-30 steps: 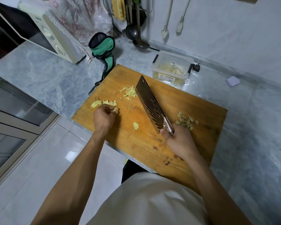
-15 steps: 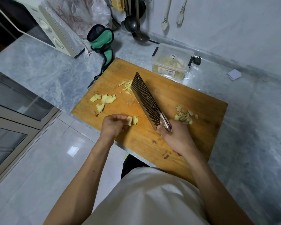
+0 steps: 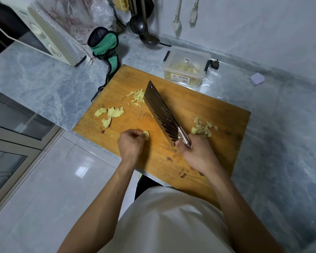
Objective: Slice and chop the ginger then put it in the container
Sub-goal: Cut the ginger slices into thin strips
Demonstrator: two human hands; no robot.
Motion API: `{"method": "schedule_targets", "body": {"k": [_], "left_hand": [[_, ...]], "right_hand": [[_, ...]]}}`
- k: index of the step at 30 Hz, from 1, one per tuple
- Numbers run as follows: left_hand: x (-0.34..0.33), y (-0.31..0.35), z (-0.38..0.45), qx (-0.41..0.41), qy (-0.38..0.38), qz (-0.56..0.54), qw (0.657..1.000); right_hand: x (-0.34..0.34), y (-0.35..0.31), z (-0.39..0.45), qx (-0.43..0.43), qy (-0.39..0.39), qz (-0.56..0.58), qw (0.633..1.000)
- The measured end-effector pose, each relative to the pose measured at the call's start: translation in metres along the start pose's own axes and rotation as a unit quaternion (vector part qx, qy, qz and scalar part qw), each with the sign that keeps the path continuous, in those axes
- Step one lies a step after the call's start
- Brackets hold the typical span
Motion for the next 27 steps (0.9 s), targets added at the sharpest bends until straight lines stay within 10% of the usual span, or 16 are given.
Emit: {"method": "schedule_targets", "body": {"k": [27], "left_hand": [[-0.021,-0.027,-0.005,0.128,-0.053,-0.092,0.986]], "right_hand": [[-0.014,-0.008,-0.001,0.005,-0.118,-0.09,0.989]]}}
Point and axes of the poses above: each hand's wrist, its own z-axis towards the middle knuckle, its own x-axis out of the back of the hand, y = z × x, the point moved 10 cm from there along z, towards the middle knuckle, and after that the axes turned 6 degrees about x, right-handed, at the moved point
